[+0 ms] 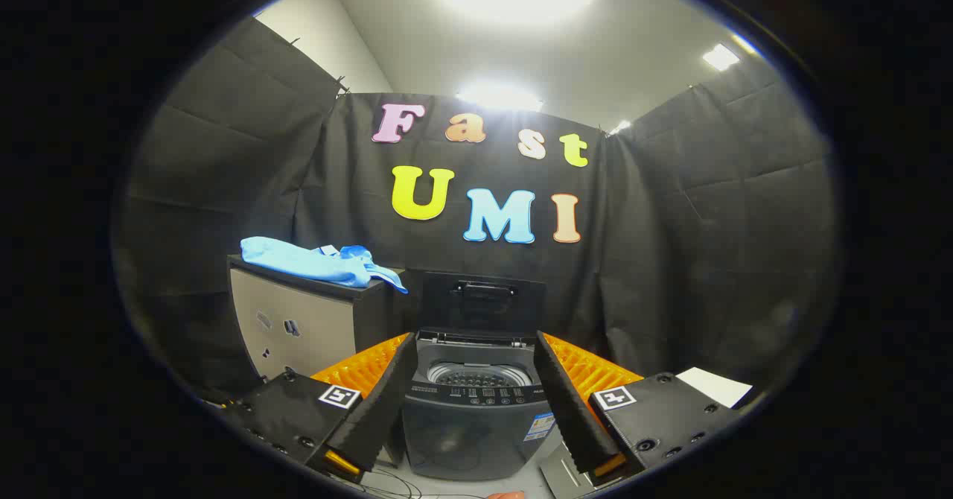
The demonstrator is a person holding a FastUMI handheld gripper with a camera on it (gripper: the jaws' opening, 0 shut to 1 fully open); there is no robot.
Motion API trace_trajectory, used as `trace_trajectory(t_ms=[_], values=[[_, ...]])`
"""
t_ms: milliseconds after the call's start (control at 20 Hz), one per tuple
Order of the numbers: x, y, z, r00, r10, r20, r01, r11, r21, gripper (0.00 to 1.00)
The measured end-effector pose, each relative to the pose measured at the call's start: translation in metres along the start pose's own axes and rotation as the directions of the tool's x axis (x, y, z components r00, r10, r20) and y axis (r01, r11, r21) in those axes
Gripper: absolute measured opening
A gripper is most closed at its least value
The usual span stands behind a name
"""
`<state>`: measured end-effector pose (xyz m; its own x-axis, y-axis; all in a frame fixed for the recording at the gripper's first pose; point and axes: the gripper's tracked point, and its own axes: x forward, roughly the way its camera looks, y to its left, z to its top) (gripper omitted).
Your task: Put the clothes into the washing machine and then close the washing machine lid.
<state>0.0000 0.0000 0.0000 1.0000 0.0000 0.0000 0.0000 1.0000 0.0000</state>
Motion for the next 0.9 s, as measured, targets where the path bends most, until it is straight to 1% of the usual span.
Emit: trace_trajectory(t_ms=[300, 900], values=[[-0.003, -0.003, 0.01, 1.0, 0.001, 0.02, -0.001, 1.0, -0.011, 0.98], [-0.014, -0.004, 0.013, 1.0, 0.009, 0.022, -0.009, 1.0, -0.018, 0.98]])
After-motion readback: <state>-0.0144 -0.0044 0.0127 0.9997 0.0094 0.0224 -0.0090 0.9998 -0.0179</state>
